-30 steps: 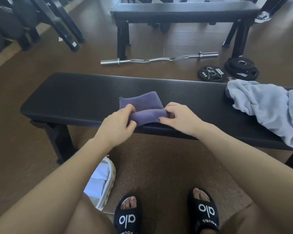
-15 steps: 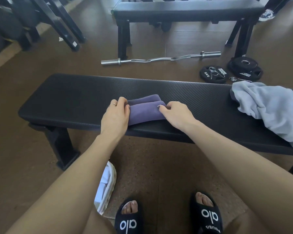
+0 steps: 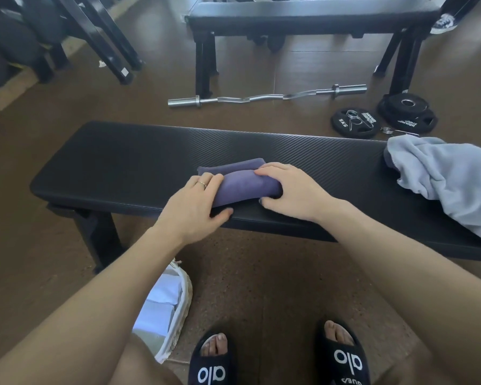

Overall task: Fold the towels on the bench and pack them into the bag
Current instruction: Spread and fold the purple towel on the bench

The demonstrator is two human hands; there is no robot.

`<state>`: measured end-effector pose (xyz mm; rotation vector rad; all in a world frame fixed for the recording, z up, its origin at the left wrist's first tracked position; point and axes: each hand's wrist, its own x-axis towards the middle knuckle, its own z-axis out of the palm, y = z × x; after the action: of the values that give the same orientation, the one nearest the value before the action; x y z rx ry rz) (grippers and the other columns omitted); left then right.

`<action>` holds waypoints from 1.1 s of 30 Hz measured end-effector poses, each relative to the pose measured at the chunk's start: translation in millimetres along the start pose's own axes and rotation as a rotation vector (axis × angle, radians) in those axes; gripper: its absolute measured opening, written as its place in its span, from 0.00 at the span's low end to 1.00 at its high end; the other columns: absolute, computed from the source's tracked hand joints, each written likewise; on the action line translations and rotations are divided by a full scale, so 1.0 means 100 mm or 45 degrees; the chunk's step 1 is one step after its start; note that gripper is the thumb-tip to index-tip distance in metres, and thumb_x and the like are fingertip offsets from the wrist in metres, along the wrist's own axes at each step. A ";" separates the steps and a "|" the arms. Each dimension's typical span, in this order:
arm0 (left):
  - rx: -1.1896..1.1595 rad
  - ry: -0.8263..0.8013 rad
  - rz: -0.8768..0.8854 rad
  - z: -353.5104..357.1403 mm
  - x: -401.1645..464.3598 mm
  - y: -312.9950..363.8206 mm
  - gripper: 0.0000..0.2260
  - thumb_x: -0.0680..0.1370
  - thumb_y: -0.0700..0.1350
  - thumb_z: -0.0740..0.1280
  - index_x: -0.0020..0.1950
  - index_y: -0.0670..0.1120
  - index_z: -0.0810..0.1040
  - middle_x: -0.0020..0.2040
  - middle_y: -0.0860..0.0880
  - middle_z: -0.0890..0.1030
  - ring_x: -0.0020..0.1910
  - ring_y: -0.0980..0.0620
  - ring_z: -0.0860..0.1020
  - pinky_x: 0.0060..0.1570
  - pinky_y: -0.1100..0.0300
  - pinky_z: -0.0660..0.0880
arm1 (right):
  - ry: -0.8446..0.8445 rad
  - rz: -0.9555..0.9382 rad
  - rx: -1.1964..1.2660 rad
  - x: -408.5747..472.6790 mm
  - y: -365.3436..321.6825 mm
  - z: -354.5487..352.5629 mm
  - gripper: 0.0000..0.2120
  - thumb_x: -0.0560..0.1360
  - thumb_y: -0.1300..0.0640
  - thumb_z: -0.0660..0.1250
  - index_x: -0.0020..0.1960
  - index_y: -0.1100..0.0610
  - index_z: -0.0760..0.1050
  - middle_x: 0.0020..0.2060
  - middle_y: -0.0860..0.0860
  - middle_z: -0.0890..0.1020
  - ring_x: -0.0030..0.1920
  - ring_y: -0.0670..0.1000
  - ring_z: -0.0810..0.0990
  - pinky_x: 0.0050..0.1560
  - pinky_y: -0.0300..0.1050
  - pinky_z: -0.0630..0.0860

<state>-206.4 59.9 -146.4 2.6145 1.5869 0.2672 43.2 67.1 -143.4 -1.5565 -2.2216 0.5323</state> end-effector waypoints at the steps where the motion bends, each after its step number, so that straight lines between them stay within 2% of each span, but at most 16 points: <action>1: -0.049 -0.022 -0.039 0.01 0.01 -0.04 0.22 0.81 0.57 0.65 0.71 0.49 0.69 0.68 0.49 0.75 0.64 0.48 0.74 0.59 0.54 0.76 | -0.032 0.004 -0.011 0.01 0.02 -0.01 0.30 0.71 0.50 0.73 0.72 0.50 0.73 0.68 0.47 0.77 0.67 0.51 0.74 0.71 0.49 0.69; 4: -0.246 0.010 -0.080 -0.03 0.07 -0.14 0.19 0.80 0.56 0.68 0.69 0.51 0.72 0.64 0.51 0.77 0.59 0.50 0.76 0.58 0.54 0.76 | 0.040 0.031 0.081 0.07 0.04 -0.02 0.27 0.71 0.51 0.76 0.69 0.49 0.76 0.62 0.46 0.81 0.62 0.49 0.77 0.66 0.46 0.72; 8: -0.593 0.055 -0.230 -0.10 0.11 -0.25 0.12 0.81 0.56 0.66 0.60 0.50 0.78 0.51 0.53 0.82 0.47 0.53 0.79 0.46 0.61 0.74 | 0.012 0.161 0.360 0.15 0.01 -0.06 0.14 0.74 0.46 0.72 0.59 0.45 0.81 0.49 0.40 0.84 0.49 0.42 0.81 0.50 0.39 0.76; 10: -0.656 0.071 -0.320 -0.08 0.14 -0.24 0.11 0.82 0.56 0.64 0.56 0.50 0.79 0.46 0.53 0.82 0.45 0.54 0.79 0.42 0.62 0.72 | 0.005 0.243 0.383 0.19 0.01 -0.04 0.10 0.75 0.43 0.70 0.54 0.45 0.81 0.46 0.40 0.83 0.47 0.42 0.80 0.47 0.41 0.76; 12: -0.716 0.132 -0.413 -0.06 0.20 -0.22 0.12 0.83 0.57 0.61 0.53 0.51 0.78 0.45 0.52 0.82 0.45 0.54 0.79 0.41 0.61 0.72 | 0.020 0.321 0.420 0.23 -0.01 -0.02 0.12 0.76 0.41 0.68 0.49 0.50 0.79 0.42 0.43 0.82 0.44 0.45 0.78 0.44 0.43 0.73; 14: -0.796 0.182 -0.513 -0.04 0.26 -0.19 0.13 0.84 0.57 0.59 0.52 0.50 0.77 0.47 0.50 0.81 0.47 0.53 0.78 0.43 0.58 0.73 | 0.057 0.400 0.428 0.27 -0.04 0.00 0.20 0.77 0.38 0.65 0.46 0.56 0.76 0.39 0.47 0.80 0.42 0.49 0.77 0.43 0.47 0.71; 16: -0.753 0.192 -0.583 -0.01 0.31 -0.17 0.14 0.84 0.57 0.58 0.53 0.49 0.77 0.49 0.48 0.80 0.49 0.48 0.77 0.48 0.55 0.71 | 0.066 0.478 0.375 0.33 -0.09 0.03 0.22 0.78 0.36 0.62 0.46 0.56 0.75 0.42 0.49 0.81 0.45 0.51 0.78 0.46 0.49 0.72; 19: -0.671 0.160 -0.653 0.02 0.35 -0.19 0.15 0.84 0.58 0.57 0.53 0.49 0.77 0.52 0.46 0.76 0.55 0.44 0.73 0.54 0.52 0.68 | 0.035 0.556 0.324 0.40 -0.18 0.03 0.19 0.78 0.36 0.61 0.45 0.52 0.74 0.50 0.52 0.80 0.49 0.53 0.78 0.47 0.47 0.70; 21: -0.690 0.131 -0.630 0.00 0.33 -0.19 0.16 0.84 0.58 0.58 0.52 0.48 0.77 0.52 0.46 0.76 0.53 0.45 0.74 0.52 0.53 0.68 | -0.014 0.598 0.351 0.41 -0.23 -0.02 0.18 0.78 0.38 0.62 0.50 0.52 0.75 0.54 0.52 0.79 0.53 0.53 0.78 0.50 0.47 0.70; 23: -0.707 0.076 -0.562 -0.02 0.28 -0.19 0.16 0.82 0.59 0.61 0.51 0.47 0.75 0.50 0.47 0.78 0.50 0.47 0.76 0.47 0.55 0.69 | -0.062 0.636 0.402 0.39 -0.25 -0.06 0.15 0.78 0.40 0.64 0.53 0.52 0.76 0.51 0.49 0.79 0.53 0.52 0.77 0.51 0.47 0.71; 25: -0.731 -0.026 -0.477 -0.06 0.22 -0.19 0.16 0.79 0.60 0.67 0.51 0.48 0.74 0.49 0.50 0.78 0.48 0.50 0.77 0.43 0.56 0.72 | -0.071 0.696 0.454 0.37 -0.27 -0.08 0.15 0.75 0.41 0.66 0.54 0.51 0.77 0.49 0.48 0.80 0.52 0.52 0.78 0.53 0.48 0.76; 27: -0.728 -0.117 -0.413 -0.09 0.16 -0.22 0.17 0.77 0.59 0.71 0.54 0.49 0.73 0.51 0.51 0.80 0.49 0.50 0.79 0.45 0.53 0.78 | -0.066 0.755 0.470 0.34 -0.31 -0.08 0.17 0.73 0.43 0.67 0.56 0.53 0.77 0.49 0.50 0.80 0.51 0.53 0.79 0.56 0.52 0.80; 30: -0.744 -0.181 -0.410 -0.12 0.07 -0.23 0.17 0.76 0.59 0.72 0.57 0.51 0.73 0.52 0.52 0.81 0.50 0.51 0.80 0.52 0.49 0.81 | -0.085 0.817 0.450 0.26 -0.39 -0.05 0.19 0.72 0.45 0.68 0.58 0.56 0.76 0.50 0.53 0.80 0.51 0.54 0.79 0.56 0.55 0.81; 33: -0.764 -0.167 -0.405 -0.13 -0.03 -0.22 0.16 0.77 0.58 0.72 0.58 0.51 0.74 0.52 0.53 0.81 0.50 0.51 0.81 0.49 0.54 0.83 | -0.039 0.863 0.548 0.14 -0.44 -0.03 0.21 0.73 0.47 0.71 0.61 0.57 0.75 0.53 0.53 0.79 0.52 0.53 0.79 0.56 0.53 0.80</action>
<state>-229.0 66.9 -136.9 1.8695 1.5447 0.4534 4.9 66.3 -116.8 -2.0179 -1.4073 1.1365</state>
